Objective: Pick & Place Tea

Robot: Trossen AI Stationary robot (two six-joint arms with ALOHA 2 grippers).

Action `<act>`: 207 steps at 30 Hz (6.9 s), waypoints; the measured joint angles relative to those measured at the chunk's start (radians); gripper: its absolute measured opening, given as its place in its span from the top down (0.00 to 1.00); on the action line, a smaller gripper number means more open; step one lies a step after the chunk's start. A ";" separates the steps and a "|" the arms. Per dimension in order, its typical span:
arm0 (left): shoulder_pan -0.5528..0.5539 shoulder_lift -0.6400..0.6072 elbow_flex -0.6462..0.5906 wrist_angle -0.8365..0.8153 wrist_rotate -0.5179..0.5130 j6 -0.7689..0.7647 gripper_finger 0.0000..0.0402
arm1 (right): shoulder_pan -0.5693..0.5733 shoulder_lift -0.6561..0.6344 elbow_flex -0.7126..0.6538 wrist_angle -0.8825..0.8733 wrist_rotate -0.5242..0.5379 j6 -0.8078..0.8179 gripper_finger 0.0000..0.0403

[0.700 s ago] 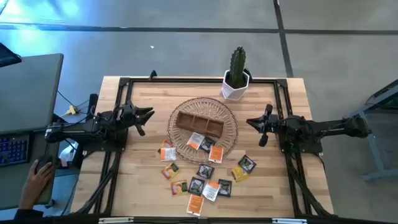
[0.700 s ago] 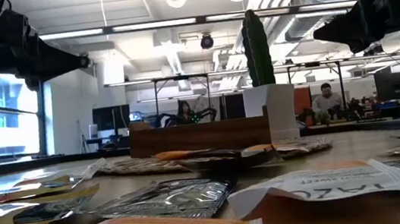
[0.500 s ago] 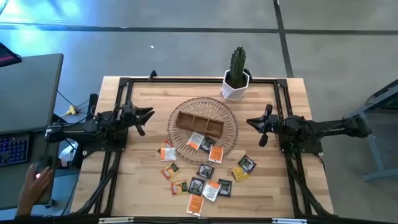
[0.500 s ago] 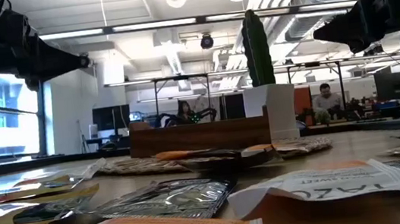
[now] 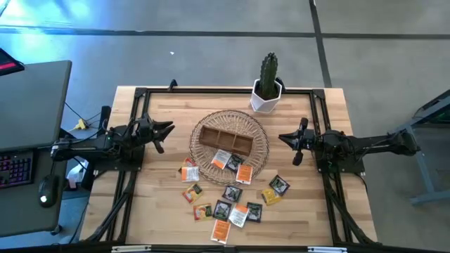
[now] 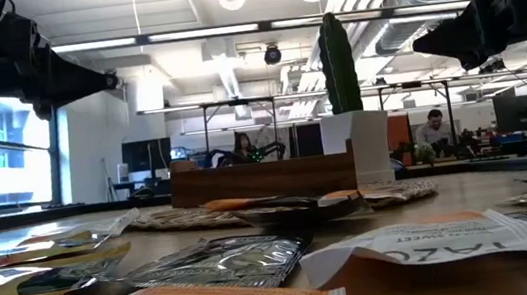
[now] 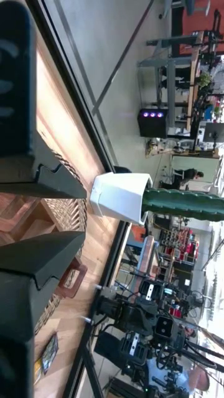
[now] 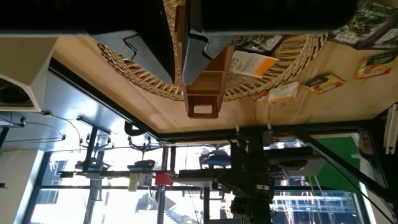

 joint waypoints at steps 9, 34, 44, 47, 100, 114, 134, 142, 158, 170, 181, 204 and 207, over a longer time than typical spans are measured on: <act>0.000 0.000 0.000 0.000 0.000 0.000 0.77 | 0.000 0.000 0.000 0.000 0.000 0.000 0.93; 0.000 0.000 0.000 0.000 0.000 0.000 0.77 | 0.000 0.000 0.000 0.000 0.000 0.000 0.93; 0.000 0.000 0.000 0.000 0.000 0.000 0.77 | 0.000 0.000 0.000 0.000 0.000 0.000 0.93; 0.000 0.000 0.000 0.000 0.000 0.000 0.77 | 0.000 0.000 0.000 0.000 0.000 0.000 0.93; 0.000 0.031 0.001 0.110 0.211 -0.051 0.76 | 0.000 0.000 0.000 0.000 0.000 0.000 0.93; 0.000 0.575 0.269 -0.084 0.307 0.047 0.56 | 0.000 0.000 0.000 0.000 0.000 0.000 0.93; 0.000 1.310 0.385 0.078 0.661 0.052 0.53 | 0.000 0.000 0.000 0.002 0.026 0.070 0.93; 0.000 1.394 0.384 0.082 0.698 -0.007 0.53 | 0.000 0.000 0.000 0.007 0.099 0.026 0.93; -0.001 1.399 0.384 0.090 0.791 -0.023 0.53 | 0.000 0.000 0.000 0.010 0.126 -0.165 0.93; 0.000 1.399 0.384 0.045 0.787 0.001 0.87 | 0.000 0.000 0.000 0.010 0.129 -0.221 0.93; 0.000 1.399 0.385 0.101 0.779 -0.051 0.99 | 0.000 0.000 0.000 0.009 0.129 -0.221 0.93; 0.000 1.399 0.727 -0.427 0.758 0.185 0.72 | 0.000 0.000 0.000 0.008 0.128 -0.221 0.93; 0.000 1.426 0.745 -0.487 0.761 0.228 0.60 | 0.000 0.000 0.000 0.008 0.128 -0.221 0.93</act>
